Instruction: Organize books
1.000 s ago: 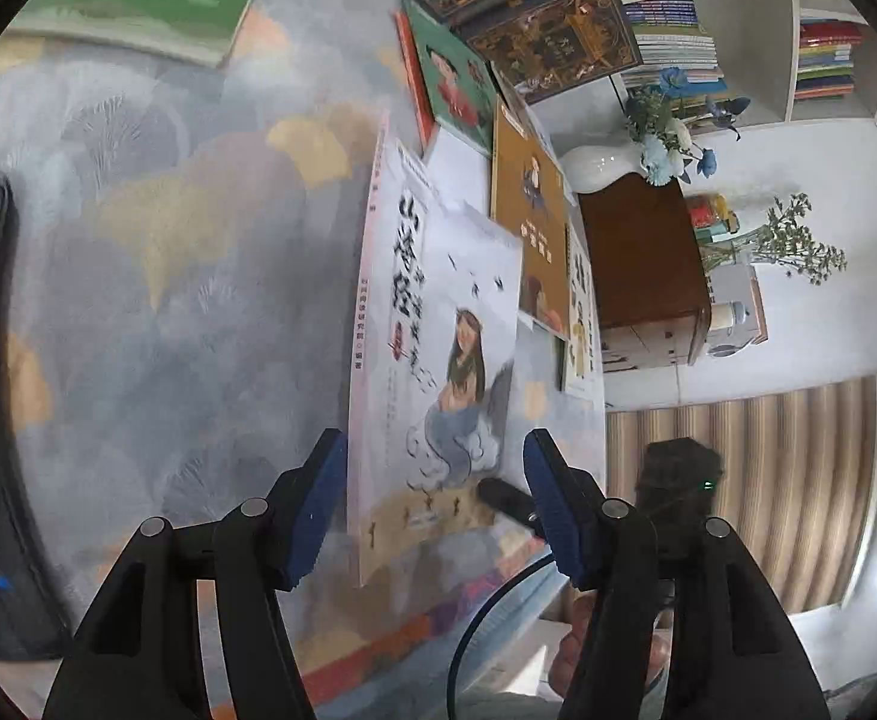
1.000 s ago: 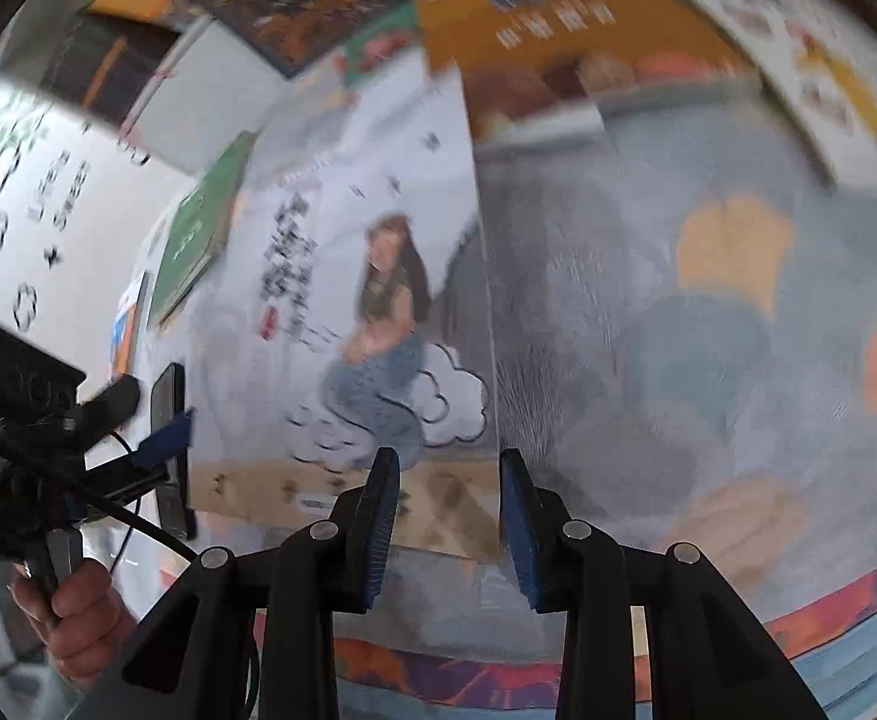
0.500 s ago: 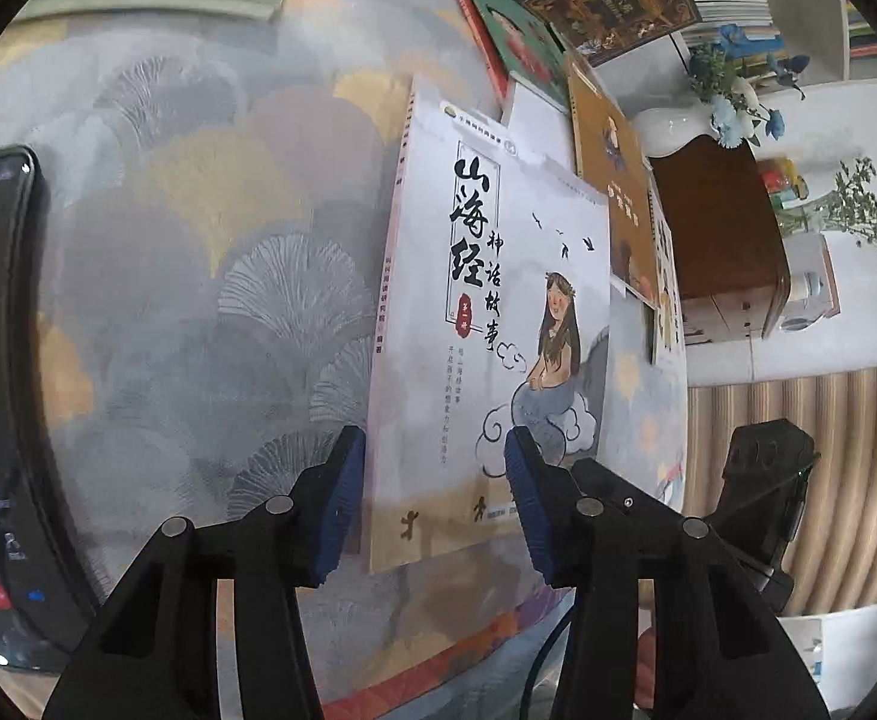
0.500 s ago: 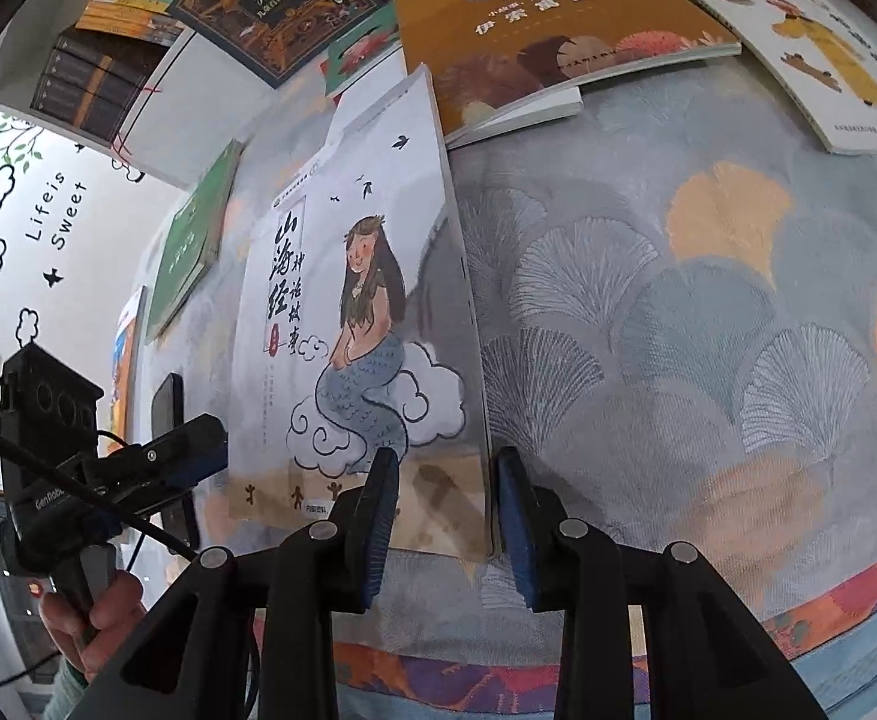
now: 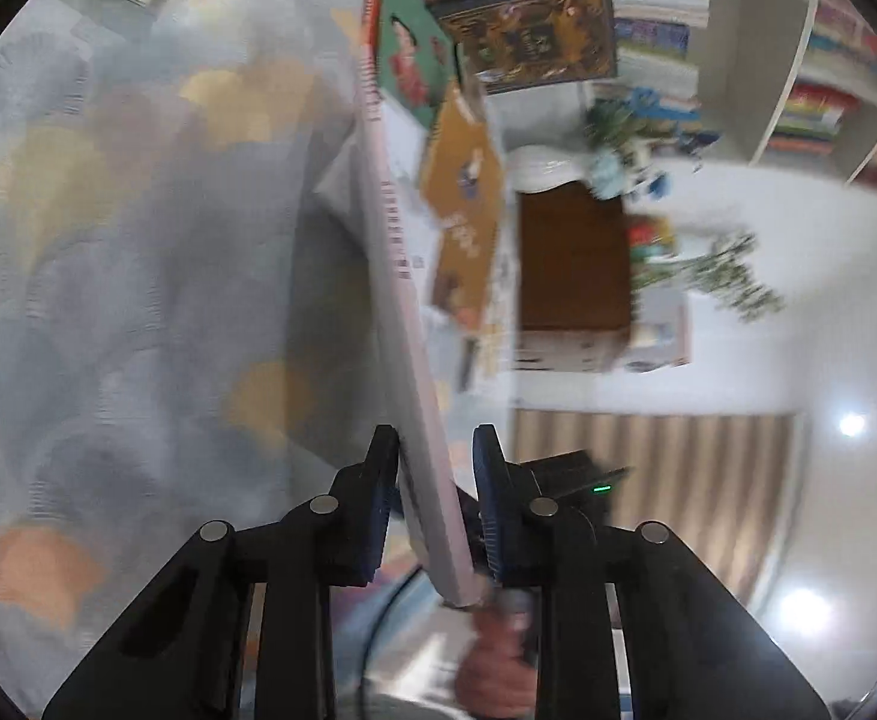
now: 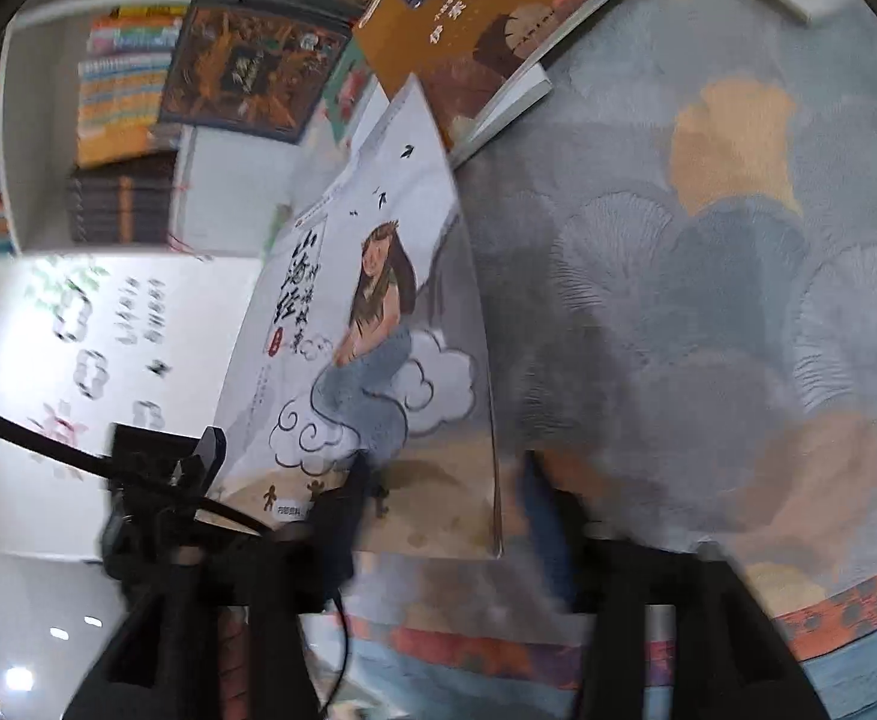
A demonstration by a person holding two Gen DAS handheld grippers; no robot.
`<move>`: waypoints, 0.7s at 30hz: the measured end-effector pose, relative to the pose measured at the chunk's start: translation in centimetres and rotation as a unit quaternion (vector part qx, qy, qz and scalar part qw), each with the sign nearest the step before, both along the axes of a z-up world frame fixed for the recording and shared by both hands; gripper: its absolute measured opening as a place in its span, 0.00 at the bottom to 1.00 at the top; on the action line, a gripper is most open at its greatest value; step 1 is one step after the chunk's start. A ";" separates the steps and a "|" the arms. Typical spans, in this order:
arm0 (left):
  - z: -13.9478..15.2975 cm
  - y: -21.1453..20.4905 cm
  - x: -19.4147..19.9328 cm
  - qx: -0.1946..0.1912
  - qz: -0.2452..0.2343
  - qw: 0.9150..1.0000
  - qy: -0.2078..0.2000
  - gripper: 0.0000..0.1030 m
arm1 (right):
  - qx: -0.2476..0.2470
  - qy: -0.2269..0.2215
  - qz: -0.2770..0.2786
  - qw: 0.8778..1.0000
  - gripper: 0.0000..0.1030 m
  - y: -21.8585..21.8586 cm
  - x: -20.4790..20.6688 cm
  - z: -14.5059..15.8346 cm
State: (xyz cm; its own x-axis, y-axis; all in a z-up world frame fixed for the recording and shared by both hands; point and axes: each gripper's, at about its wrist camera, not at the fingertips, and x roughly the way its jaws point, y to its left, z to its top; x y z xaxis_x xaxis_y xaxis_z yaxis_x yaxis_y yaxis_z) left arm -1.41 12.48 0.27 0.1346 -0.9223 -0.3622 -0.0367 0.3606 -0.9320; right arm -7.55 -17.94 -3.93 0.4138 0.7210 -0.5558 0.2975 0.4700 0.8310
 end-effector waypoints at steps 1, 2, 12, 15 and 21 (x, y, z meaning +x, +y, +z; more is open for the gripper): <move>-0.2 0.0 0.3 -0.015 0.001 1.000 0.010 0.21 | 0.017 0.002 -0.003 1.000 0.65 -0.1 0.0 -0.5; -0.4 0.0 0.5 -0.026 0.002 0.999 0.018 0.21 | 0.031 0.006 -0.005 0.999 0.65 0.0 0.0 -0.9; -1.6 -0.1 1.4 0.038 -0.005 0.999 0.038 0.21 | -0.014 -0.019 0.003 1.000 0.23 0.9 1.9 0.8; -1.0 -0.8 1.2 0.128 -0.025 0.991 -0.002 0.21 | -0.179 -0.060 0.061 0.980 0.22 3.8 2.5 4.3; 2.7 -2.8 0.4 0.253 -0.050 0.958 -0.125 0.21 | -0.354 -0.137 0.161 0.911 0.22 9.7 2.5 8.9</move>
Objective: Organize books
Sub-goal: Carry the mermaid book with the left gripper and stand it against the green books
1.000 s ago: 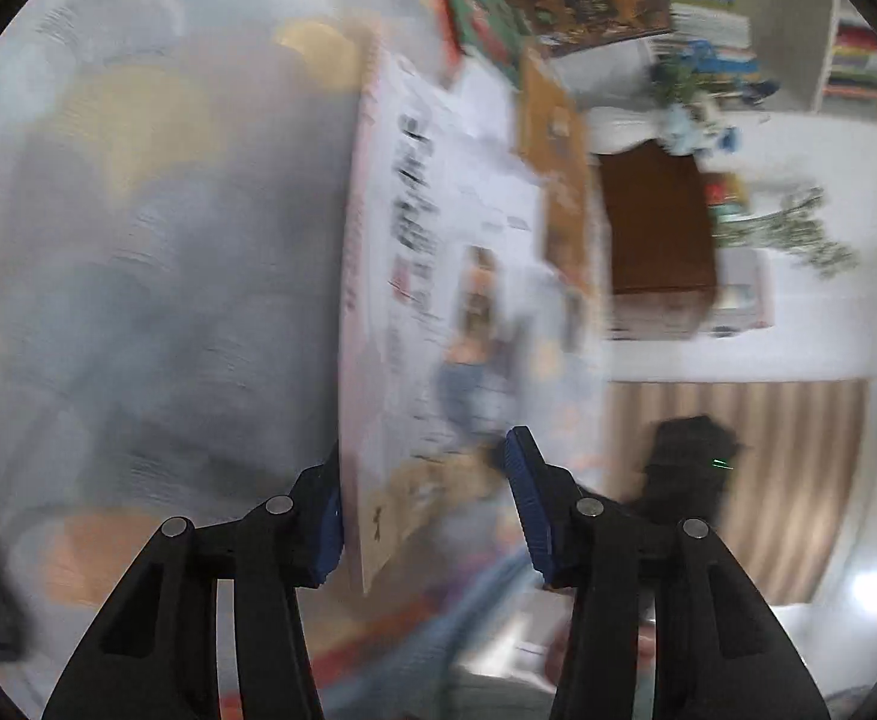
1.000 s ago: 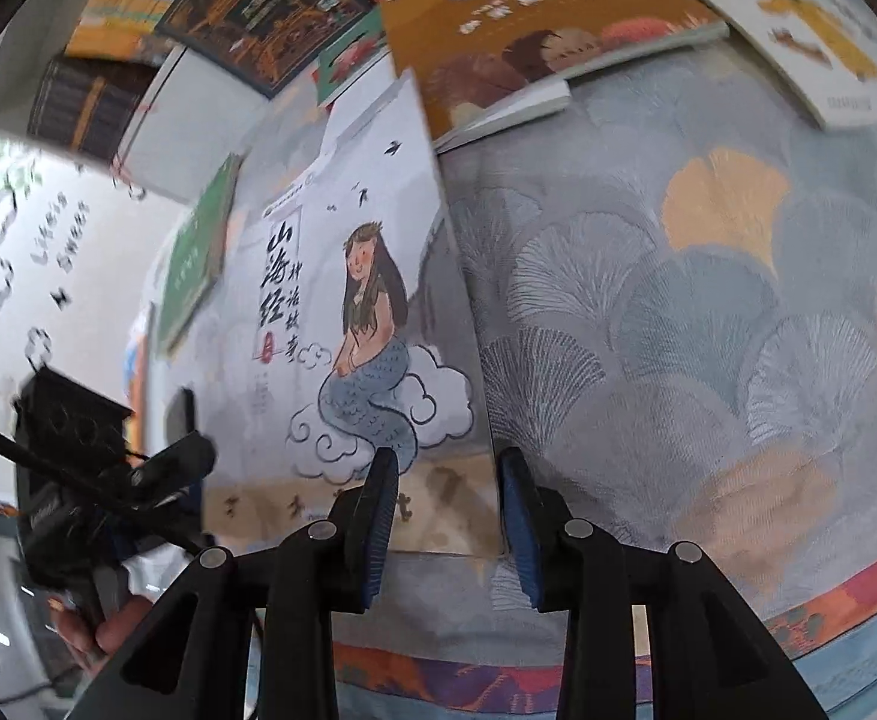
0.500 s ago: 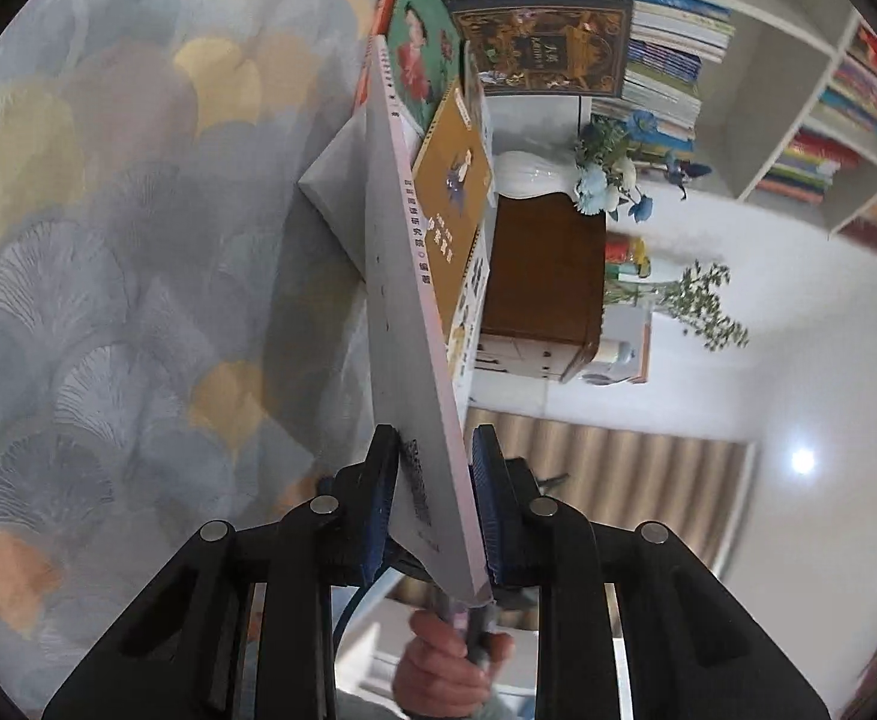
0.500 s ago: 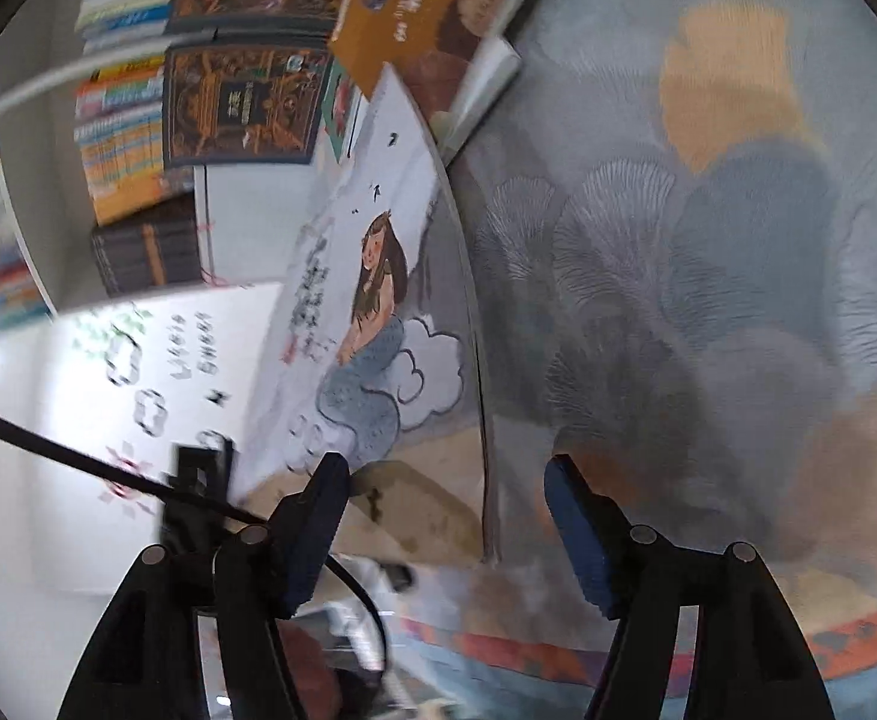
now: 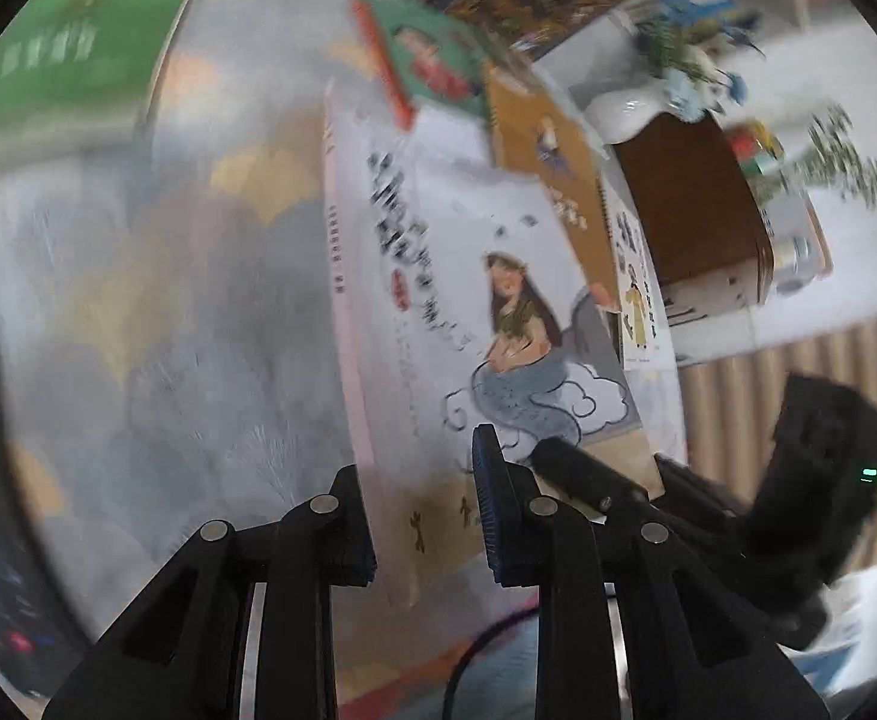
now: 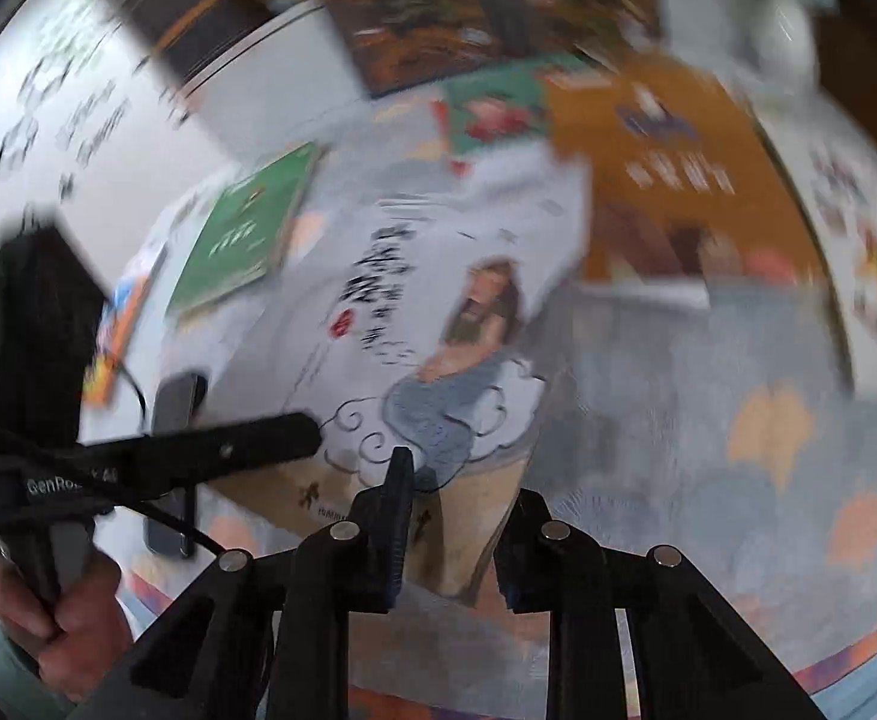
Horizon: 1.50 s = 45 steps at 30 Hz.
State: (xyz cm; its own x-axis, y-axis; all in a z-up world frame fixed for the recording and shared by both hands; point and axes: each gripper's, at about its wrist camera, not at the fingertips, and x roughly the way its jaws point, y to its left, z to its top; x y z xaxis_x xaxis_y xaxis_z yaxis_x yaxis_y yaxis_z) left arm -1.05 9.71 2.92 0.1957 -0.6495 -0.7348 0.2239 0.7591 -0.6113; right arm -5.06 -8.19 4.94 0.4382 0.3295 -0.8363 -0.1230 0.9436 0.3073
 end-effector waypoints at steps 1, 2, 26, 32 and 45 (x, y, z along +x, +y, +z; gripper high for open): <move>0.8 0.4 -0.1 -0.010 -0.002 1.000 -0.013 0.21 | 0.002 -0.007 0.004 1.000 0.22 0.2 -0.1 0.5; 1.4 0.8 0.0 -0.018 -0.002 1.000 -0.023 0.21 | 0.002 -0.016 0.011 1.000 0.22 0.4 -0.3 1.1; 3.6 17.5 10.8 0.010 0.178 0.980 -0.088 0.21 | -0.014 -0.069 0.179 0.981 0.25 18.4 18.0 3.2; 1.5 18.9 12.7 0.010 0.192 0.979 -0.069 0.21 | -0.002 -0.040 0.180 0.983 0.25 19.5 20.9 1.2; -0.8 23.2 10.9 0.052 0.251 0.966 -0.031 0.21 | 0.009 0.025 0.186 0.982 0.37 20.4 22.2 -2.7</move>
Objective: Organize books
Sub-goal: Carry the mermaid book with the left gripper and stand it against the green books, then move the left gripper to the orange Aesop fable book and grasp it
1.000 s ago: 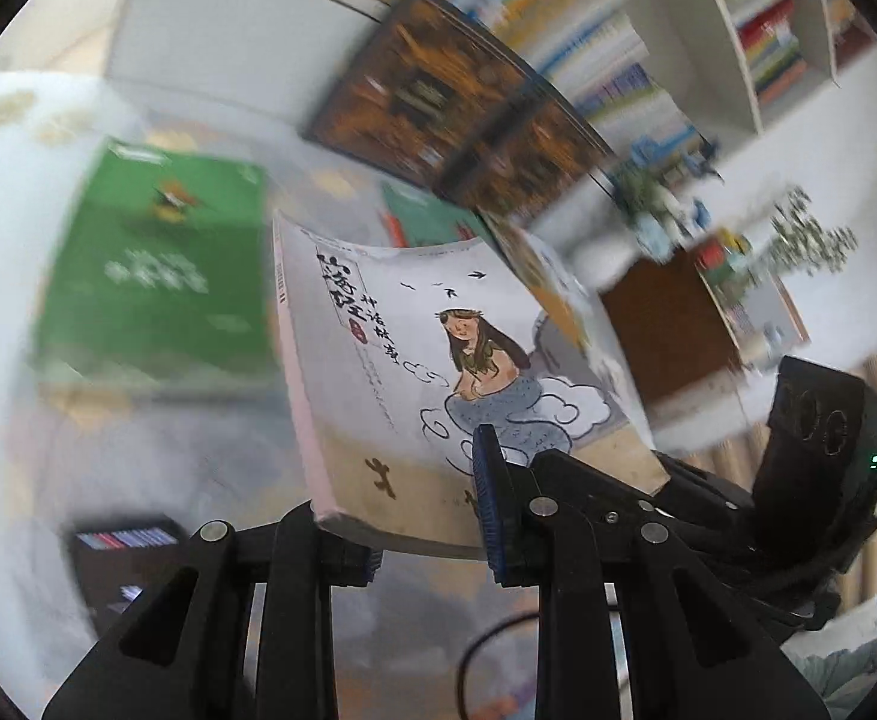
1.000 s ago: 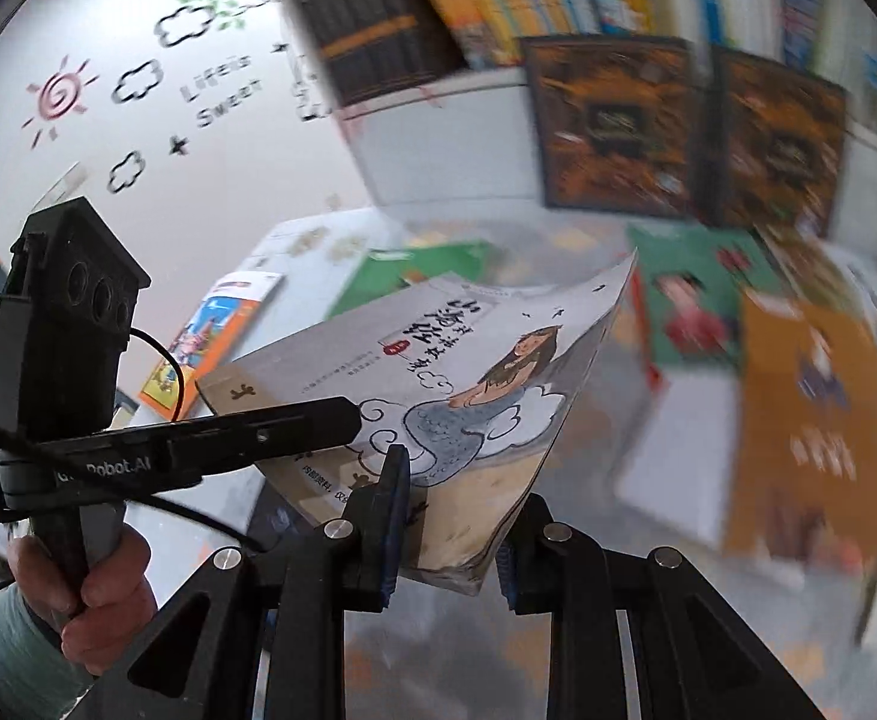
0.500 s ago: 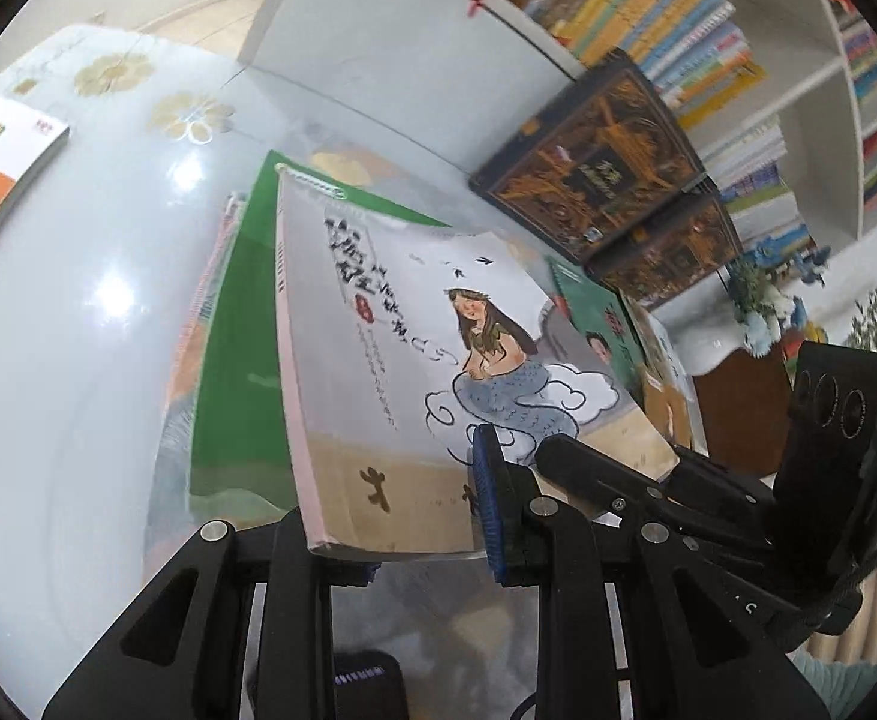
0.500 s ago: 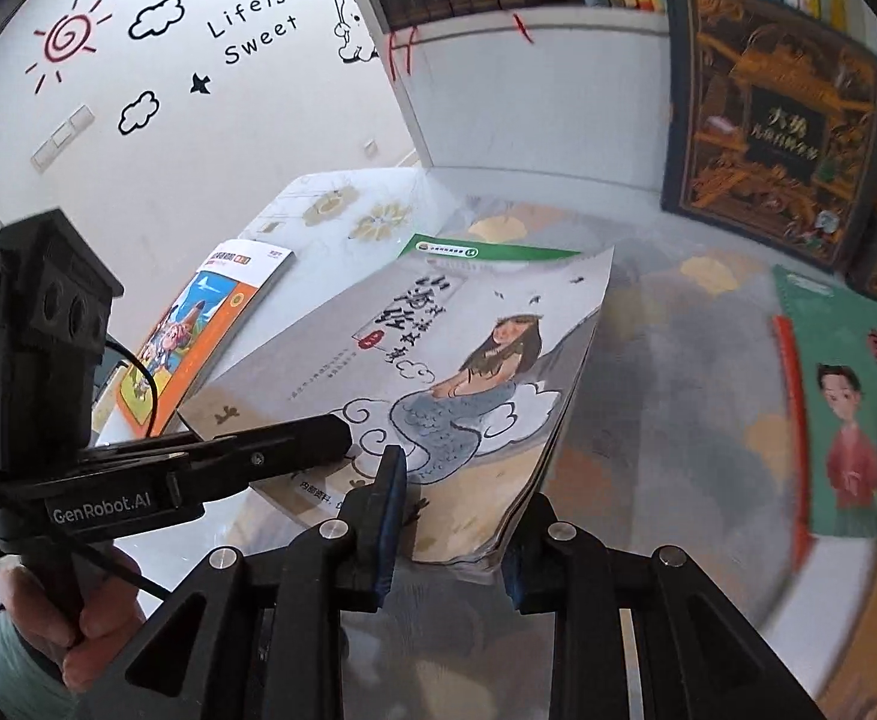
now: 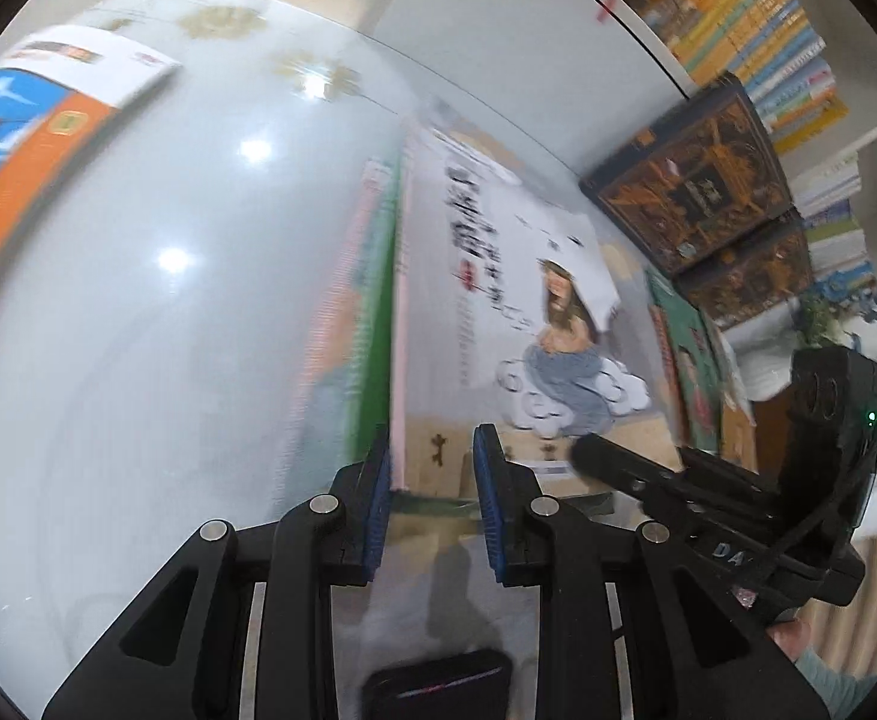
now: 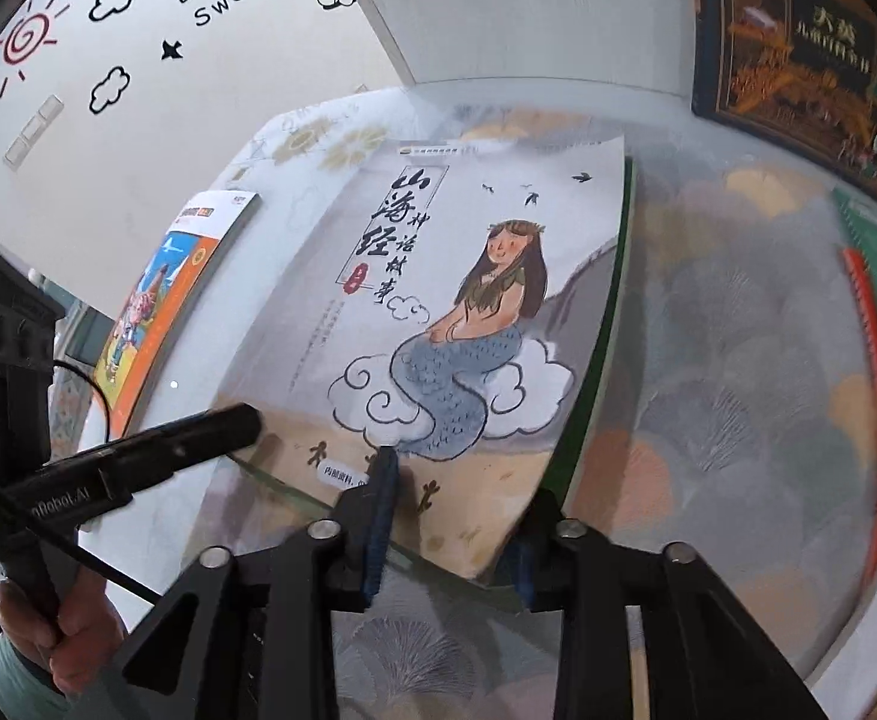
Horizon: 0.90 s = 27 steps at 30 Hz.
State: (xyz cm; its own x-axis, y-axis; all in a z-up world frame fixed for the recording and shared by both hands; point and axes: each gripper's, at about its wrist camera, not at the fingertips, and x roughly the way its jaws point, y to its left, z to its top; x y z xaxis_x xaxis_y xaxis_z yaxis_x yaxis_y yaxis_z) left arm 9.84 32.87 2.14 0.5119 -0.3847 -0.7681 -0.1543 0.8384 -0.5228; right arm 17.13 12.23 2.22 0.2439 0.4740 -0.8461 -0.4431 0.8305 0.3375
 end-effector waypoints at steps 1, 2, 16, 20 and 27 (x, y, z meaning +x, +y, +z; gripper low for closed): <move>0.3 0.4 -0.5 0.009 0.007 1.000 0.000 0.21 | 0.000 0.001 -0.001 1.000 0.39 -0.1 -0.2 0.0; 0.6 0.6 -0.9 0.013 0.009 1.000 0.000 0.21 | -0.002 0.002 -0.002 1.000 0.41 -0.4 -0.4 0.1; 5.2 -11.7 -4.4 0.084 -0.144 0.986 -0.029 0.49 | -0.020 0.051 -0.110 0.992 0.44 -13.8 -13.1 -0.4; 5.6 -17.6 -4.7 0.045 -0.195 0.979 -0.032 0.49 | -0.008 0.066 -0.181 0.981 0.44 -19.8 -16.5 -0.5; 5.7 -28.7 -3.2 0.048 -0.274 0.960 -0.032 0.49 | 0.025 0.057 -0.359 0.931 0.44 -33.2 -19.2 1.0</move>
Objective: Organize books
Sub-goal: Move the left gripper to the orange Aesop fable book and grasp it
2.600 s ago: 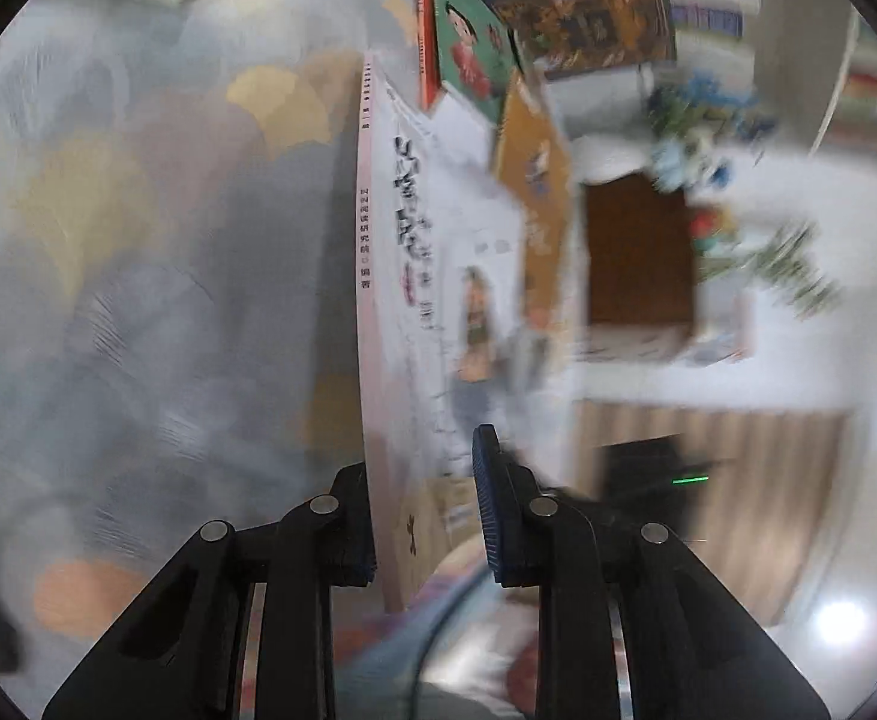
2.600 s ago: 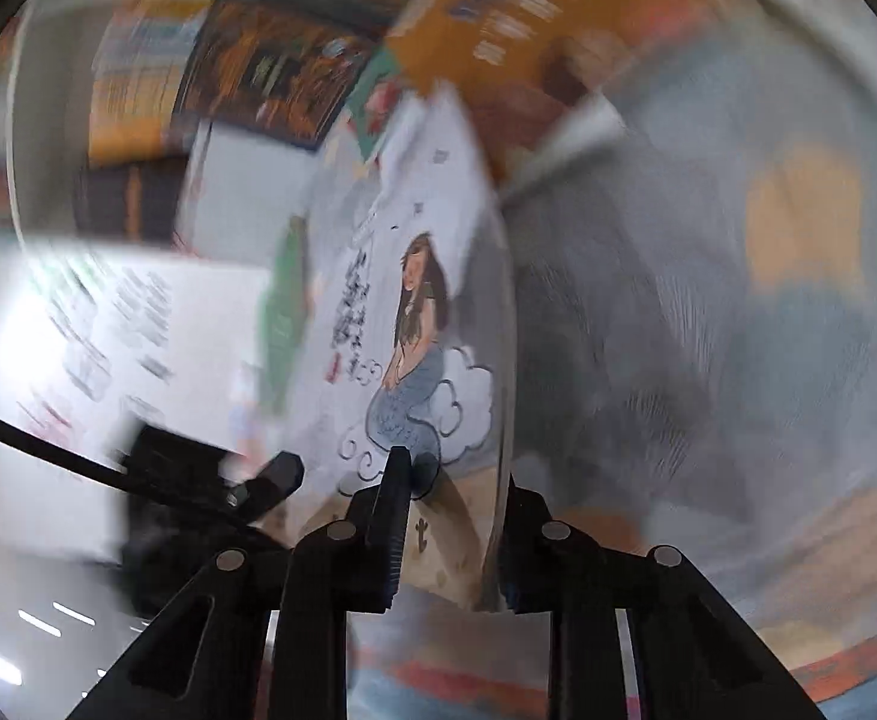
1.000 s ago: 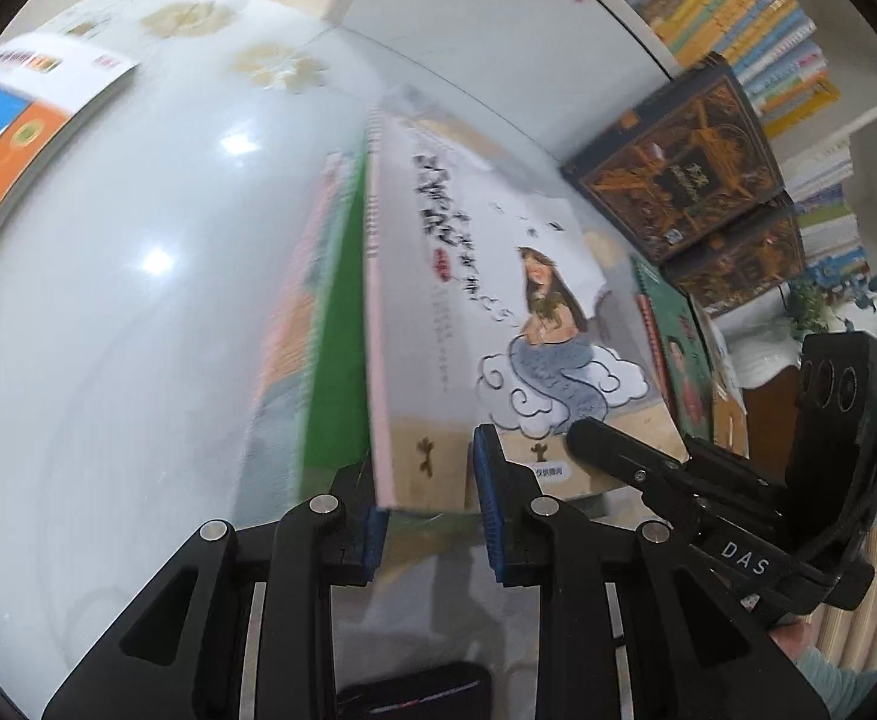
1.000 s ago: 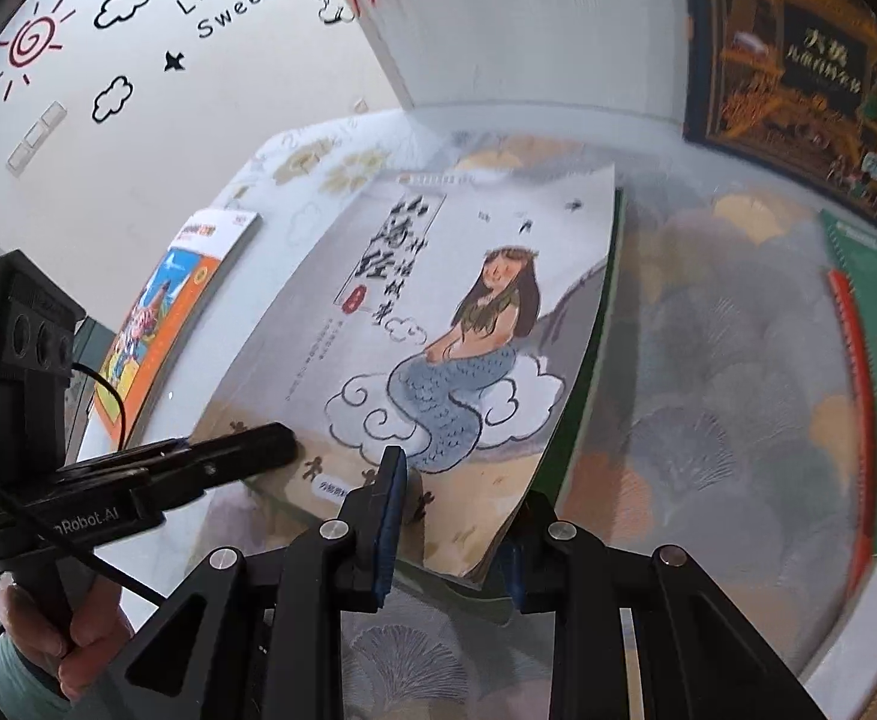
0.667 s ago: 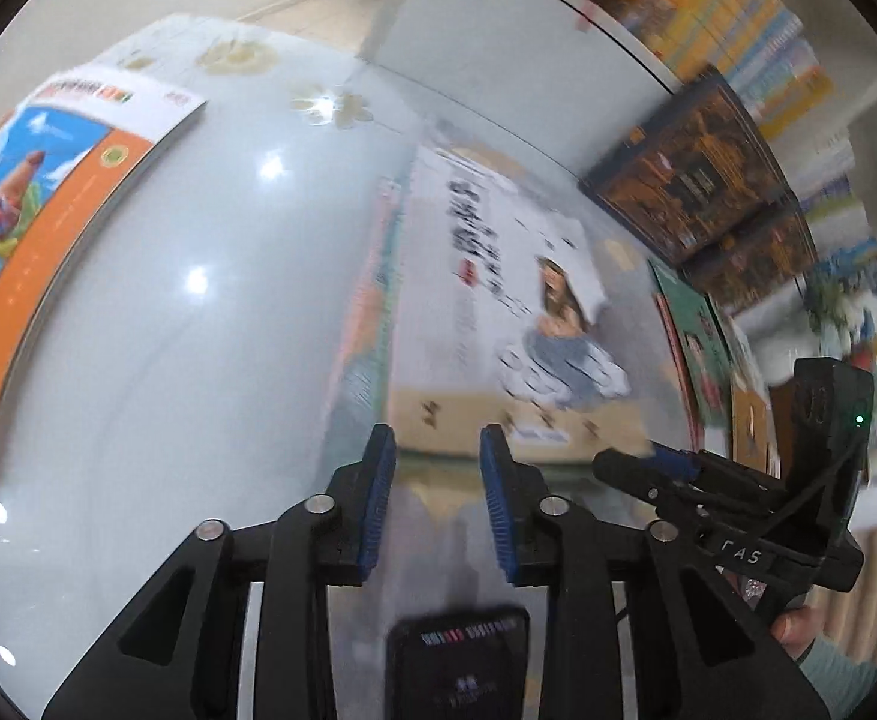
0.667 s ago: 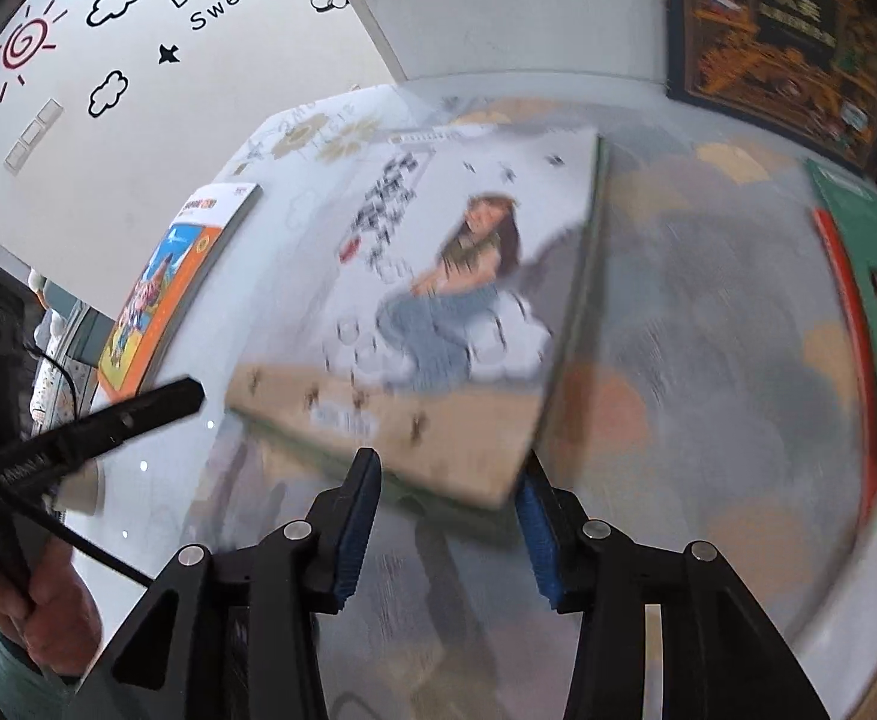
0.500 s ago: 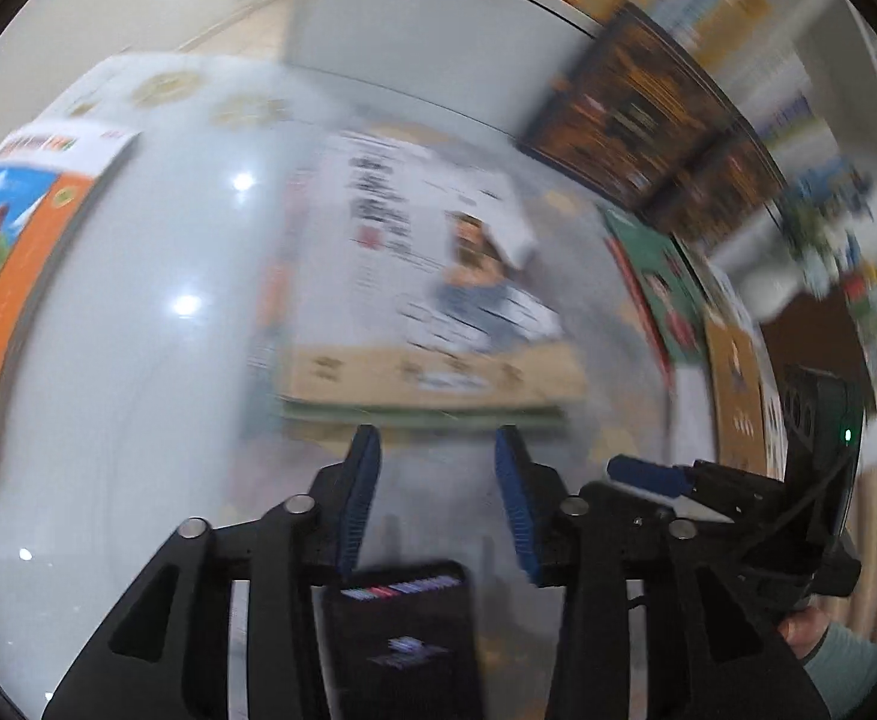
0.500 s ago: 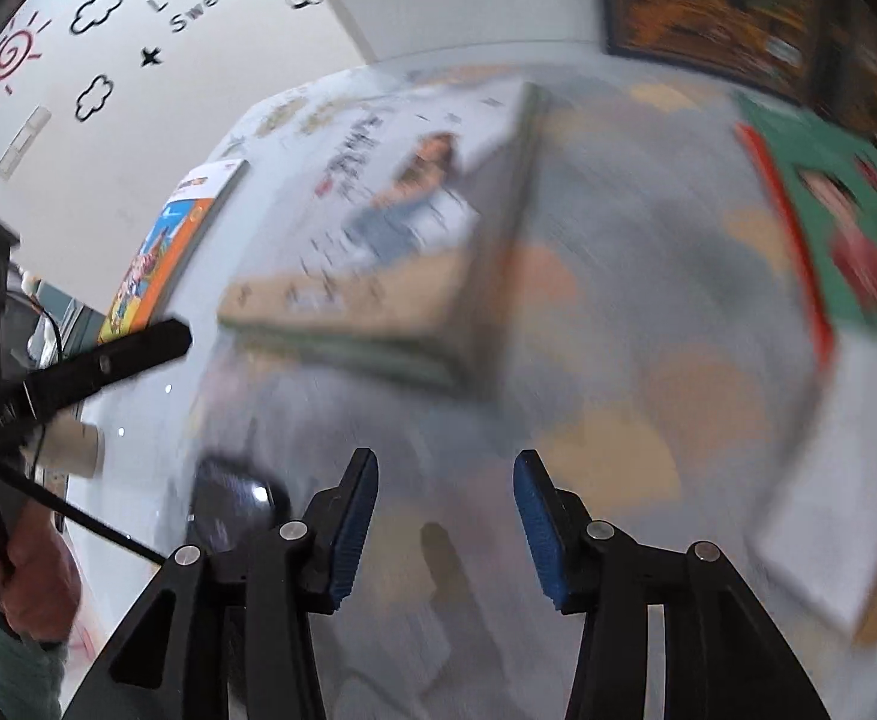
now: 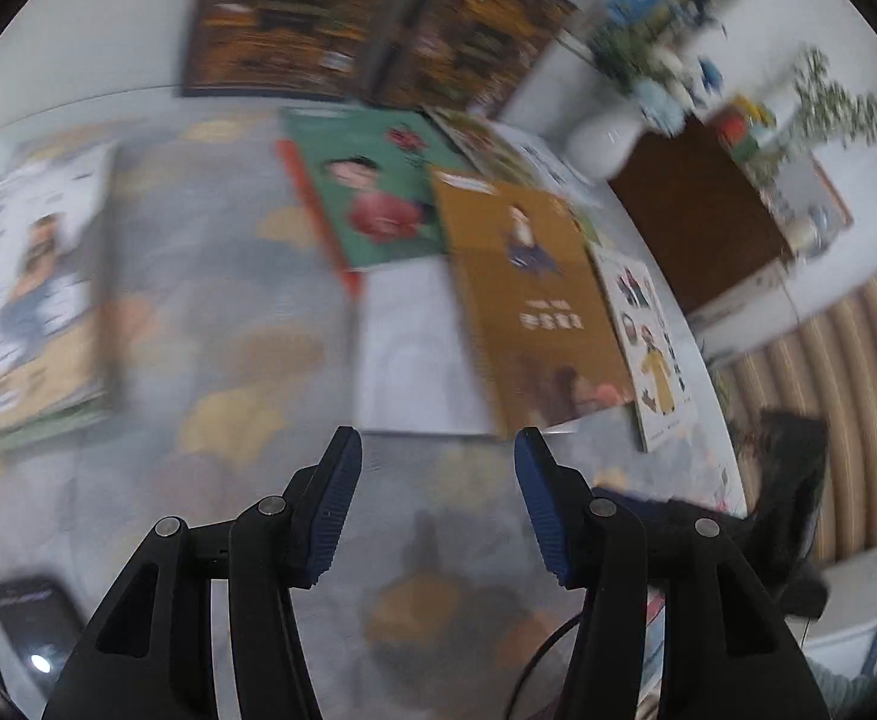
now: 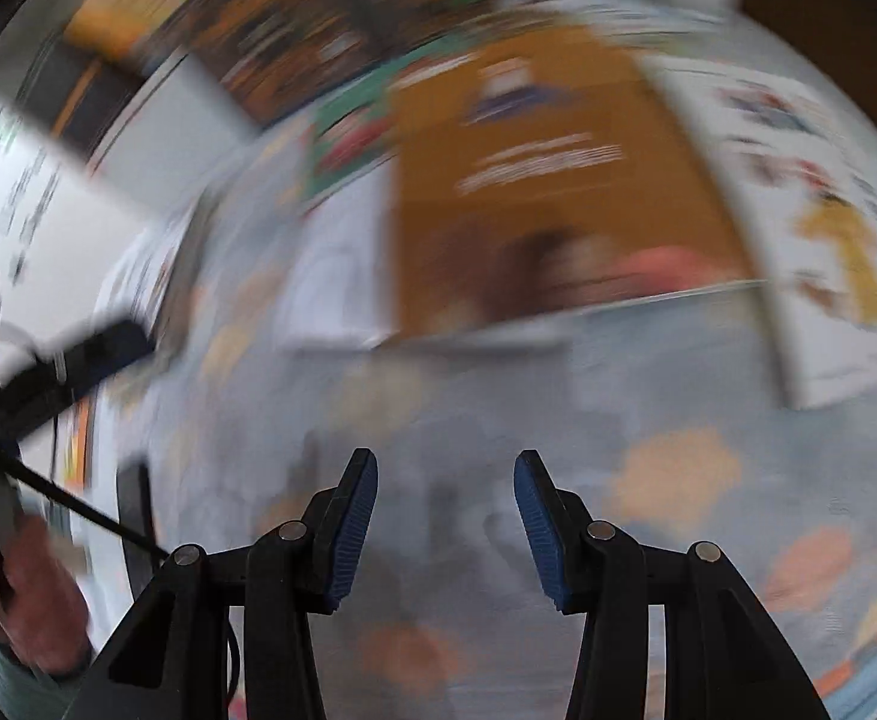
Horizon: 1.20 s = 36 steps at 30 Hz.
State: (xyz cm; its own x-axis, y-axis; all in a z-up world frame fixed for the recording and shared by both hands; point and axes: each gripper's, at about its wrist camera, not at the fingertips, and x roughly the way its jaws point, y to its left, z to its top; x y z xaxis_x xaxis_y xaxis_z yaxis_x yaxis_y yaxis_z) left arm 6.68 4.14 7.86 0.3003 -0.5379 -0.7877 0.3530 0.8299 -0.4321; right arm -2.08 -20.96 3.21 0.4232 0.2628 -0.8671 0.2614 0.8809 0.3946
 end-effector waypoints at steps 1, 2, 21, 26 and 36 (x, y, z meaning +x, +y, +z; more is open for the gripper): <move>-0.4 -1.5 0.4 0.001 -0.006 1.000 0.003 0.49 | 0.015 0.010 -0.034 0.999 0.44 -2.2 0.0 -0.3; -0.7 -2.4 0.7 0.005 -0.005 1.000 0.008 0.49 | 0.042 0.019 -0.054 0.997 0.44 -4.1 0.3 -0.6; -5.8 -10.9 6.4 0.068 0.074 0.994 0.034 0.49 | -0.022 -0.004 0.009 1.000 0.39 -8.1 10.6 -0.2; -5.9 -11.4 6.3 0.065 0.067 0.995 0.032 0.49 | 0.025 -0.005 0.044 0.999 0.40 -8.1 10.5 -0.5; -6.3 -10.3 1.7 0.050 0.055 0.996 0.045 0.50 | -0.071 -0.048 0.094 0.992 0.39 -6.5 7.4 2.0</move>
State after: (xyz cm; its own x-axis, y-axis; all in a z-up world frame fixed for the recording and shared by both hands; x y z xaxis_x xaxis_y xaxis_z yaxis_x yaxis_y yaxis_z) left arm 8.35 -6.20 1.55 0.2780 -0.4233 -0.8623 0.2213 0.9018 -0.3713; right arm 5.36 -27.47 5.17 0.4599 0.2224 -0.8597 0.0543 0.9593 0.2772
